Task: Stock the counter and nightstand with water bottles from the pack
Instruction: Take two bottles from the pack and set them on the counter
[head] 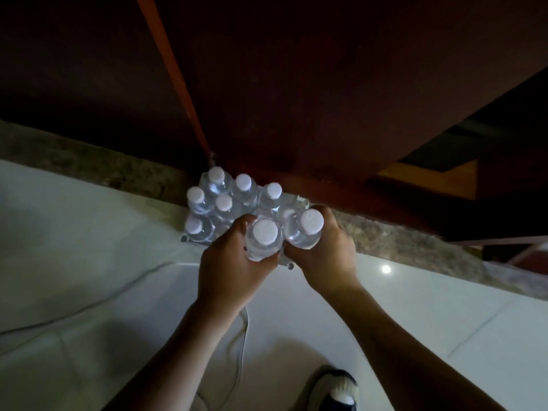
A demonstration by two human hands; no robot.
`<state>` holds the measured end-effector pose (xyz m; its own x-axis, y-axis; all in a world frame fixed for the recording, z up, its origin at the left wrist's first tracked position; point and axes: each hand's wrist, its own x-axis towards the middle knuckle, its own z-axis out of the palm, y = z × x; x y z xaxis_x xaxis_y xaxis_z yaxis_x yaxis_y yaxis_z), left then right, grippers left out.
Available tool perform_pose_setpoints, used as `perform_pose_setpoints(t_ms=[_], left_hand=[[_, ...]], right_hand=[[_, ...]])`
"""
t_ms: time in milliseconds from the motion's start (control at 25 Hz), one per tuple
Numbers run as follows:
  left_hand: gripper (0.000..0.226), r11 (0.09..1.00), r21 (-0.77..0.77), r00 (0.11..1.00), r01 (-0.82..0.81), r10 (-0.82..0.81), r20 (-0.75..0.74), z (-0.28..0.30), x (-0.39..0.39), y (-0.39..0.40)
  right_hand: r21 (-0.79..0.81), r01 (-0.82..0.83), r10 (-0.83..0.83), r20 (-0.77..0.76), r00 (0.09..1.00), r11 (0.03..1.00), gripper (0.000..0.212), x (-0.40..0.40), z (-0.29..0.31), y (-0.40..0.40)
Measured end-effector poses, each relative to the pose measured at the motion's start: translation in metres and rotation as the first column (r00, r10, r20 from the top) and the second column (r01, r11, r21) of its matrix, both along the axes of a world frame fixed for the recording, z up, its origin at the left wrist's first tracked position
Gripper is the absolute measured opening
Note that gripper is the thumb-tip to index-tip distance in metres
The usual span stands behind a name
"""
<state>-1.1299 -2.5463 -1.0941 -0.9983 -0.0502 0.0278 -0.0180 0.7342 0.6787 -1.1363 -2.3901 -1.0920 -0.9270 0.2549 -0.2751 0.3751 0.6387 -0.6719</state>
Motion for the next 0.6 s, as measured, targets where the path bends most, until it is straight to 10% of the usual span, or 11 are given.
perform_pose_setpoints(t_ms=[320, 600], left_hand=[[0.046, 0.979, 0.205, 0.988, 0.023, 0.01, -0.155, 0.444, -0.071, -0.016], [0.054, 0.775, 0.544, 0.892, 0.322, -0.056, -0.448, 0.865, -0.082, -0.027]], right_hand=[[-0.123, -0.14, 0.1, -0.286, 0.953, 0.982, 0.053, -0.07, 0.438, 0.01], [-0.285, -0.381, 0.133, -0.621, 0.772, 0.879, 0.046, -0.07, 0.881, -0.008]])
